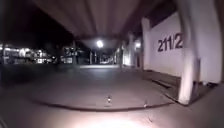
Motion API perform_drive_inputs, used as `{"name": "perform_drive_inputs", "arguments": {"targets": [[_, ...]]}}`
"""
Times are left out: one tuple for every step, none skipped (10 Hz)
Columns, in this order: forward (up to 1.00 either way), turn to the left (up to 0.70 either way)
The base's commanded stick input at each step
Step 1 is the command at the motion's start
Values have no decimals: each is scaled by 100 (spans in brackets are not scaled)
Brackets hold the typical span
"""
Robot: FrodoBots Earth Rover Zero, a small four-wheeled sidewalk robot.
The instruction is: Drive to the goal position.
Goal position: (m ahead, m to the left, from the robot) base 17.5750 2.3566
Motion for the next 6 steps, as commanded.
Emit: {"name": "perform_drive_inputs", "arguments": {"targets": [[100, -4], [100, -4], [100, -4], [100, -4], [100, -4], [100, -4]]}}
